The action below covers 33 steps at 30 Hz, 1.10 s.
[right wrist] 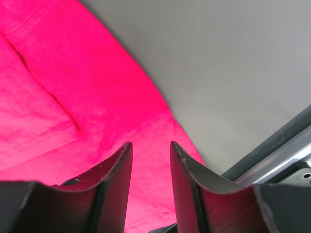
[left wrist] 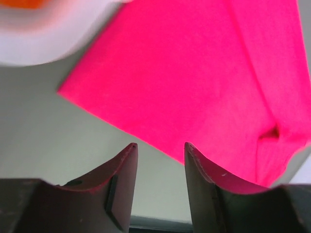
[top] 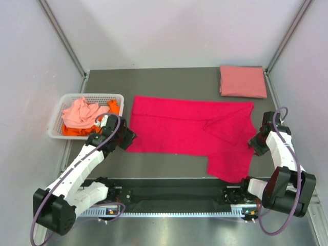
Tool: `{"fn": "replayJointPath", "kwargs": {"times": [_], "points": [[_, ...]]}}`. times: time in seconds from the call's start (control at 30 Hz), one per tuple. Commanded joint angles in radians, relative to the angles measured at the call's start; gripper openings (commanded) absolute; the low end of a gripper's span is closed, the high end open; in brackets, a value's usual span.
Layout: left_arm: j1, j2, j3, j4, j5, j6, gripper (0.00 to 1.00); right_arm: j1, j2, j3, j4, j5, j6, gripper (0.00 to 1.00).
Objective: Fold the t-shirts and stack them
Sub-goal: Fold the tshirt
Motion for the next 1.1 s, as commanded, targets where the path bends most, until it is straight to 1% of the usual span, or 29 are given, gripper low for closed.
{"fn": "replayJointPath", "kwargs": {"times": [0.0, 0.03, 0.13, 0.33, 0.4, 0.47, 0.53, 0.67, 0.77, 0.9, 1.07], "points": [[0.002, -0.026, 0.001, -0.143, -0.126, -0.309, 0.49, -0.004, -0.030, 0.033, 0.019, -0.025, -0.007, 0.37], [0.001, -0.028, -0.001, -0.180, -0.142, -0.340, 0.49, -0.004, -0.030, 0.038, 0.018, -0.028, -0.010, 0.37], [0.001, -0.007, -0.005, -0.217, -0.200, -0.400, 0.48, -0.004, -0.030, 0.042, 0.024, -0.030, -0.022, 0.37], [0.001, 0.082, -0.057, -0.166, -0.202, -0.477, 0.44, -0.004, -0.040, 0.023, 0.050, -0.035, -0.024, 0.37], [0.001, 0.111, -0.051, -0.175, -0.199, -0.507, 0.44, -0.004, -0.031, 0.019, 0.058, -0.032, -0.023, 0.37], [-0.001, 0.160, -0.018, -0.239, -0.211, -0.539, 0.44, -0.004, -0.024, 0.019, 0.059, -0.027, -0.026, 0.37], [-0.001, 0.193, -0.001, -0.266, -0.225, -0.576, 0.44, -0.004, -0.026, 0.013, 0.068, -0.025, -0.023, 0.36], [-0.003, 0.208, -0.031, -0.209, -0.214, -0.593, 0.44, -0.004, -0.032, 0.009, 0.078, -0.032, -0.018, 0.36], [-0.006, 0.234, -0.044, -0.197, -0.215, -0.610, 0.44, -0.004, -0.034, 0.010, 0.078, -0.021, -0.022, 0.36], [-0.009, 0.282, -0.040, -0.174, -0.218, -0.609, 0.45, -0.004, -0.037, 0.007, 0.078, -0.015, -0.027, 0.36], [-0.016, 0.340, -0.044, -0.108, -0.226, -0.593, 0.45, -0.004, -0.026, -0.019, 0.099, -0.019, -0.029, 0.37]]}}
